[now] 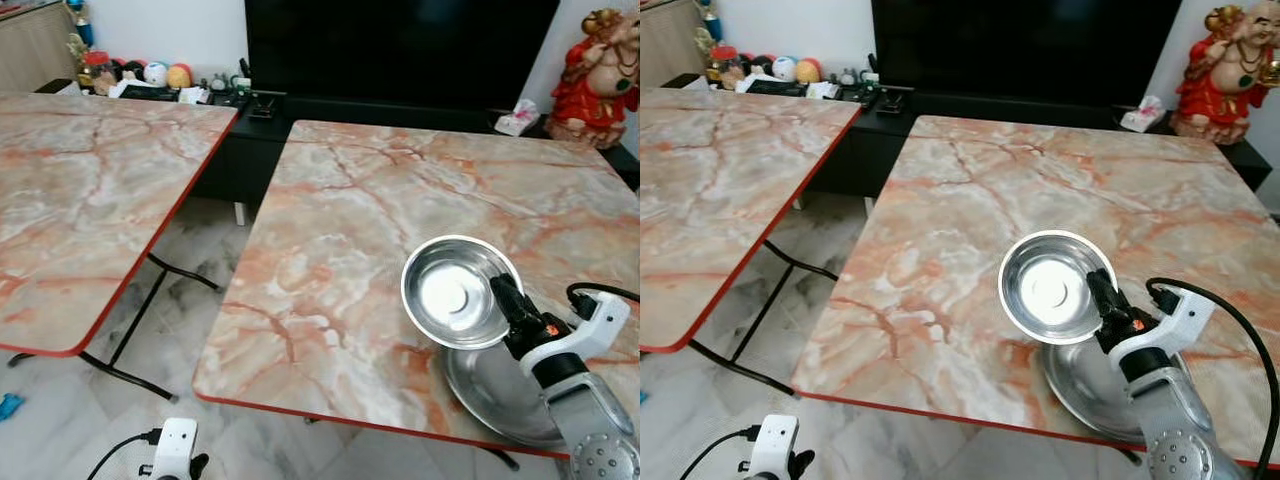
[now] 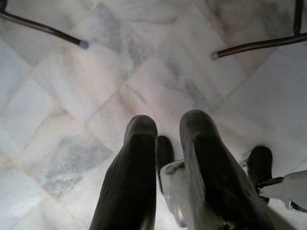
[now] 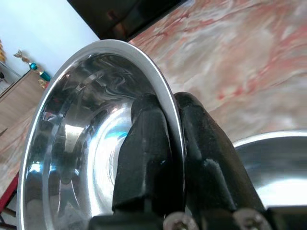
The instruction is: Setting the table
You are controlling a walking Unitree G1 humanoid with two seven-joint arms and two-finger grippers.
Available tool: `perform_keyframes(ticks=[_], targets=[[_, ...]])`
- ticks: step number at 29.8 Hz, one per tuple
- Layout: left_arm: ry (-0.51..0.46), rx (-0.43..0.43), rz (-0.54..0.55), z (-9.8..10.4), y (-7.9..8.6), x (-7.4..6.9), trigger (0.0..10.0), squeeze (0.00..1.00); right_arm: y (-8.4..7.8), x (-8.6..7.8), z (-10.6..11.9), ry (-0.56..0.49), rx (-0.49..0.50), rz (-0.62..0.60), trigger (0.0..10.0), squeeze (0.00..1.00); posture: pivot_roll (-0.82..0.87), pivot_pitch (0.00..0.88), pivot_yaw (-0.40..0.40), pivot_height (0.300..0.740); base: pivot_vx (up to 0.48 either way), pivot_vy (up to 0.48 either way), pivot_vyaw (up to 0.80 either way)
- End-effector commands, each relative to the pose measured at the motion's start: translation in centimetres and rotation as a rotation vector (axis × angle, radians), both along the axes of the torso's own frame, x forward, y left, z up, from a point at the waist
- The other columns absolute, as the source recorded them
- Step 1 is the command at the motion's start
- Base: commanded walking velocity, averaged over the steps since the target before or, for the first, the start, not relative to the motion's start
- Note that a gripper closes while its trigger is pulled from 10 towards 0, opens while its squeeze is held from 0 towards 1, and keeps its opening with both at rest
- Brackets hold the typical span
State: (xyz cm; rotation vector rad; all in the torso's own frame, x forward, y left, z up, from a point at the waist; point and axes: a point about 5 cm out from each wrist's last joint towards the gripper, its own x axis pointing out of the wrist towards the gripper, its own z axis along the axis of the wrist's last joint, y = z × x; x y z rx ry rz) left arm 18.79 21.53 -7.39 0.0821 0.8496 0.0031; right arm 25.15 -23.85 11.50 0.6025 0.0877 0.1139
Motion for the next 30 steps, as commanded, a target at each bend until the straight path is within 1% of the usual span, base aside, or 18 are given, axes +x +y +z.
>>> perform_keyframes(ticks=[1, 4, 12, 18, 19, 21, 24, 26, 27, 28, 30], targets=[[0.019, 0.0, -0.002, -0.2, -0.1, -0.3, 10.0, 0.0, -0.1, 0.3, 0.4, -0.01, -0.01, 0.01, 10.0, 0.0, 0.05, 0.0, -0.033, 0.74, 0.0, -0.341, 0.0], [0.018, 0.0, 0.001, -0.2, -0.1, -0.3, 10.0, 0.0, -0.1, 0.3, 0.4, -0.009, -0.011, 0.013, 10.0, 0.0, 0.05, 0.0, -0.034, 0.74, 0.0, -0.303, 0.0], [0.018, -0.006, 0.011, -0.2, 0.0, -0.4, 10.0, 0.0, 0.1, 0.1, 0.6, -0.013, -0.021, 0.024, 10.0, 0.0, 0.05, 0.0, -0.032, 0.74, 0.0, 0.0, 0.0], [0.018, -0.007, 0.009, -0.2, -0.1, -0.3, 10.0, 0.0, 0.0, -0.7, 0.3, 0.016, -0.033, 0.02, 10.0, 0.0, 0.04, 0.0, -0.03, 0.74, 0.0, 0.0, 0.0], [0.018, -0.008, 0.008, -0.2, -0.1, -0.3, 10.0, 0.0, -0.3, -1.3, 0.3, 0.025, -0.041, 0.015, 10.0, 0.0, 0.04, 0.0, -0.029, 0.74, 0.0, 0.0, 0.0], [0.019, -0.008, 0.007, -0.2, -0.1, -0.2, 10.0, 0.0, -0.7, -1.8, 0.2, 0.043, -0.059, 0.007, 10.0, 0.0, 0.03, 0.0, -0.025, 0.74, 0.0, 0.0, 0.0], [0.02, -0.007, 0.004, -0.2, -0.1, -0.2, 10.0, 0.0, -1.6, -3.0, 0.0, 0.09, -0.116, 0.005, 10.0, 0.0, 0.03, 0.0, -0.023, 0.74, 0.0, 0.0, 0.0], [0.021, -0.006, 0.001, -0.1, 0.0, -0.1, 10.0, 0.0, -3.3, -4.1, 0.0, 0.108, -0.144, -0.049, 10.0, 0.0, 0.02, 0.0, -0.018, 0.74, 0.0, 0.0, 0.0], [0.021, -0.006, 0.001, -0.1, 0.0, -0.1, 10.0, 0.0, -3.3, -4.1, 0.0, 0.108, -0.144, -0.049, 10.0, 0.0, 0.02, 0.0, -0.018, 0.74, 0.0, 0.0, 0.0], [0.021, -0.005, -0.002, -0.1, 0.0, 0.0, 10.0, 0.0, -4.2, -4.7, 0.0, 0.134, -0.168, -0.089, 10.0, 0.0, 0.02, 0.0, -0.017, 0.74, 0.0, 0.0, 0.0], [0.021, -0.005, -0.003, -0.1, 0.0, 0.0, 10.0, 0.0, -5.0, -5.1, -0.2, 0.162, -0.177, -0.12, 10.0, 0.0, 0.02, 0.0, -0.016, 0.74, 0.0, 0.0, 0.0]])
